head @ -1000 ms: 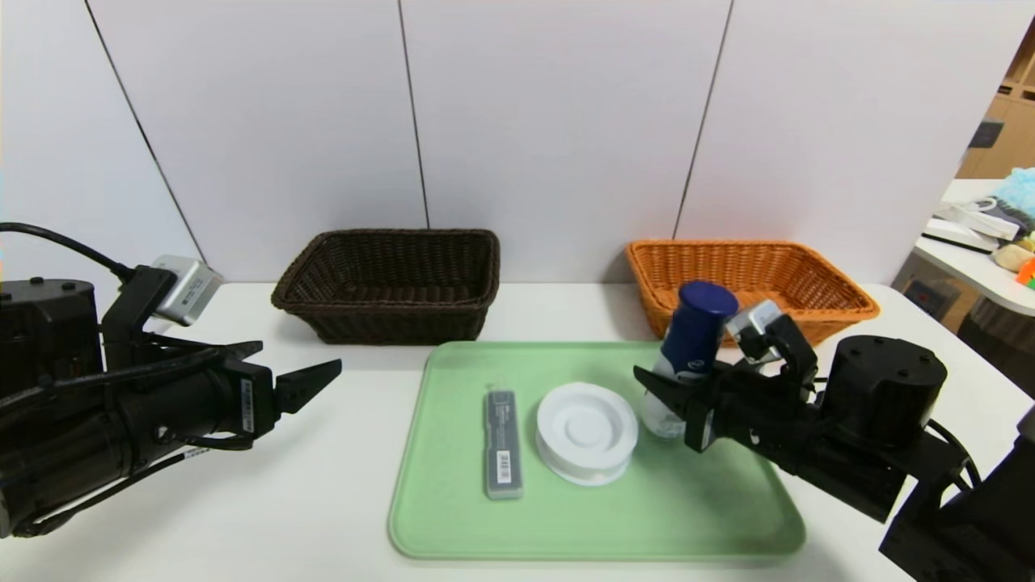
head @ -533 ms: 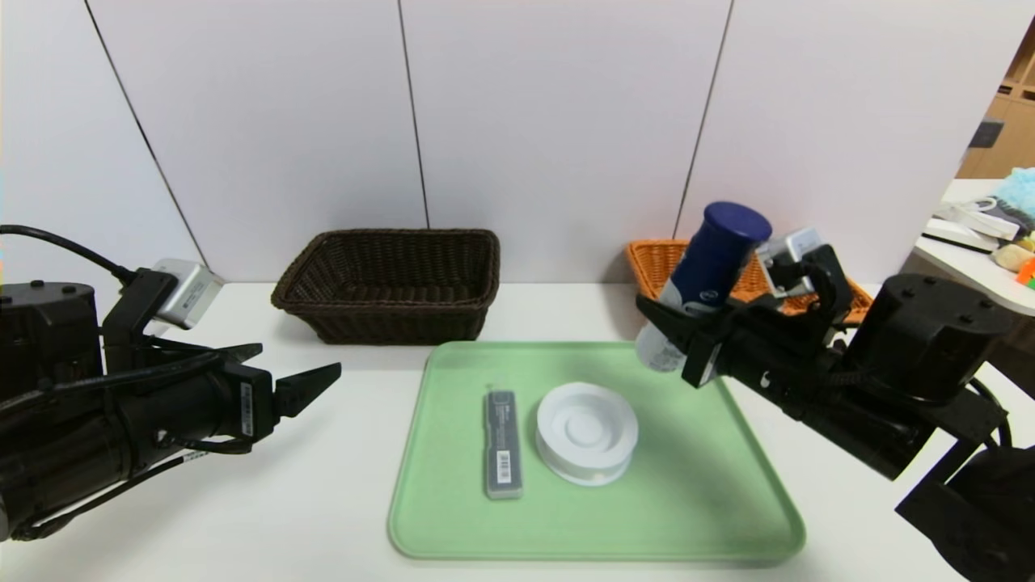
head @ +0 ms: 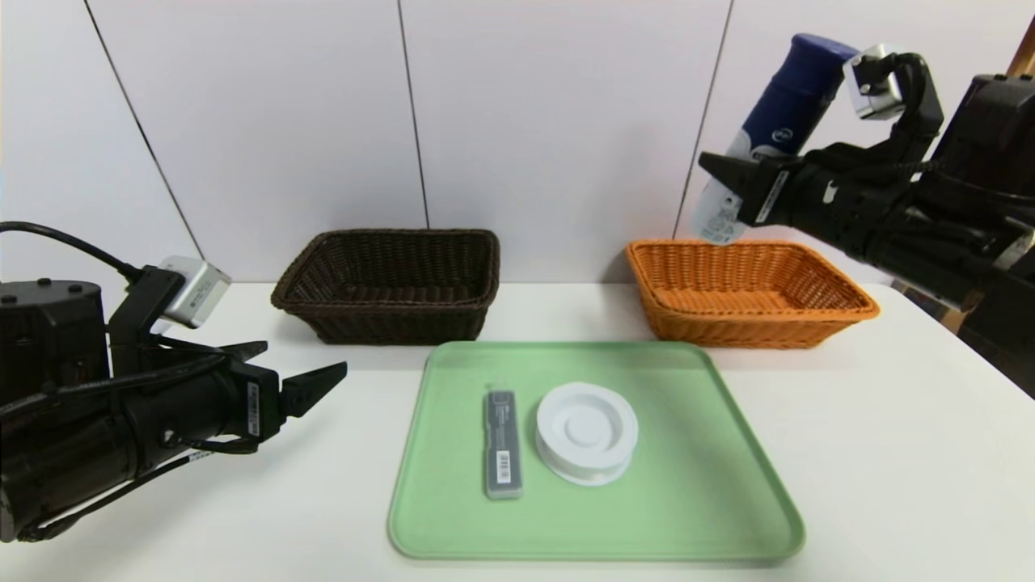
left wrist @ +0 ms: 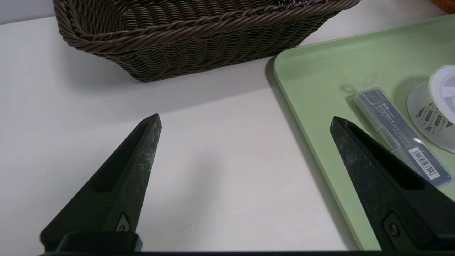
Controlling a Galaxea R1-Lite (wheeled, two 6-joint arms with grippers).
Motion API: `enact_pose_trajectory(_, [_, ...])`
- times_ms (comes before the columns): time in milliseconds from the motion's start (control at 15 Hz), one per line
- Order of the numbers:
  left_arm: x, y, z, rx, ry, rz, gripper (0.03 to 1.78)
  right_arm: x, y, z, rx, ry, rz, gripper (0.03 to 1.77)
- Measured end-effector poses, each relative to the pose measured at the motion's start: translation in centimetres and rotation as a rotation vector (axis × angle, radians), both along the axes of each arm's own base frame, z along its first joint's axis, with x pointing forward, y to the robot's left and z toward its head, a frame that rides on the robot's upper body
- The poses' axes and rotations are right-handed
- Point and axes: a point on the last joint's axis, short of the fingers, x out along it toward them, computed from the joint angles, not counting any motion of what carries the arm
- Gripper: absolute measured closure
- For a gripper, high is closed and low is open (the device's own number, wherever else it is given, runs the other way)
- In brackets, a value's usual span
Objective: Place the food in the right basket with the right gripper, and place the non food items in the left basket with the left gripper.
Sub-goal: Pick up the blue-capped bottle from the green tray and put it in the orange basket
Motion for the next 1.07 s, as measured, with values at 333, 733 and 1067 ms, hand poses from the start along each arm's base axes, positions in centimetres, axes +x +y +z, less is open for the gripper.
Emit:
enact_pose_trajectory(333, [0.1,-0.3,-0.1,-0.002,0.005,-0.007,0.12,3.9,-3.2,0.4,-0.013,0.106,-0.112,0.99])
enact_pose_trajectory(733, [0.2,-0.3,-0.1,-0.003,0.008,-0.007,0.12,7.6,-5.2,-2.0,0.035,0.181,-0.134,0.99])
enact_pose_trajectory(1067, [0.4,-0.4,-0.1,-0.003,0.009,-0.009,0.12,9.3,-6.2,-4.5,0.033,0.235,-0.167,0.99])
